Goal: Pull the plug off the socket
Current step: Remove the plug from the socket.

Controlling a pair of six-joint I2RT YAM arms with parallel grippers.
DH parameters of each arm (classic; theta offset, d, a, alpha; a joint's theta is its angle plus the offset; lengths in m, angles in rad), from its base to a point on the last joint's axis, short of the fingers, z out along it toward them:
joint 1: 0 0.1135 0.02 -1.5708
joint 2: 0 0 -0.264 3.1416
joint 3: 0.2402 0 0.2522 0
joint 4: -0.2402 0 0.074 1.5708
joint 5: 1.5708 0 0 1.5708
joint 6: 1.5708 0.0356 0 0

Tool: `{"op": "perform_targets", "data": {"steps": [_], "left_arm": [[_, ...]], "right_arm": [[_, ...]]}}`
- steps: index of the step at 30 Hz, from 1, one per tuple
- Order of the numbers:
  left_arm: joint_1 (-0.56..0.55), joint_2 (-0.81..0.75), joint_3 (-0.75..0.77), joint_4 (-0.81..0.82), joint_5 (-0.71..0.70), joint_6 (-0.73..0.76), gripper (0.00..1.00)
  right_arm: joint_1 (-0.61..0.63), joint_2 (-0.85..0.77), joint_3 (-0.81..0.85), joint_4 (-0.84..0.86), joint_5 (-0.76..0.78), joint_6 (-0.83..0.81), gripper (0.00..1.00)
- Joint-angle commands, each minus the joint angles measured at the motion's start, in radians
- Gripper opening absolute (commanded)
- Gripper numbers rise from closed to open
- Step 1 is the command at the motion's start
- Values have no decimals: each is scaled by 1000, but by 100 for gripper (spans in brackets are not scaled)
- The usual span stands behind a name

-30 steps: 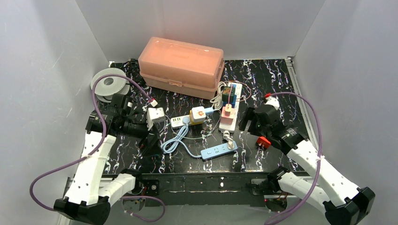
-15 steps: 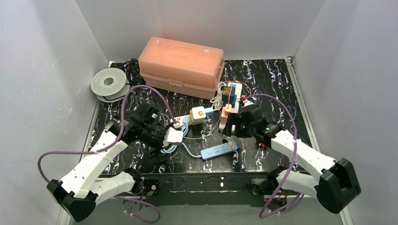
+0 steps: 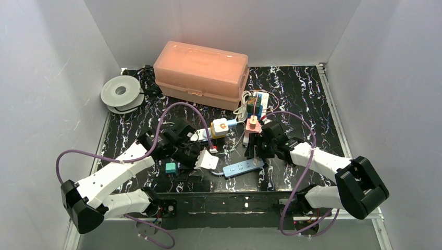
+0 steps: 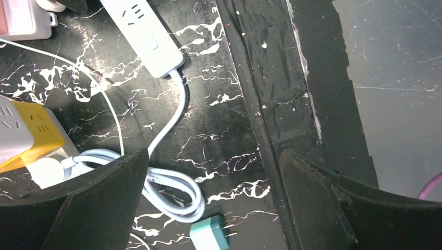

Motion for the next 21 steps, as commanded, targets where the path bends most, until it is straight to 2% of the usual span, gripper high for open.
{"op": "perform_targets", "data": {"steps": [1, 6, 10, 12, 14, 21], "left_arm": [[-30, -1, -40, -5, -16, 3, 98], [-51, 29, -56, 36, -34, 0, 98], [-77, 79, -68, 114, -45, -2, 98], [-101, 108, -78, 162, -63, -4, 98], [-131, 137, -96, 220, -94, 0, 98], [-262, 239, -183, 478, -358, 12, 98]], "right_arm": [[5, 31, -16, 131, -46, 15, 71], [5, 46, -69, 239, -110, 78, 48], [4, 20, -121, 291, -137, 122, 34], [4, 4, -133, 296, -162, 155, 20], [4, -11, -116, 246, -185, 192, 1], [3, -66, -5, 7, -231, 264, 1]]}}
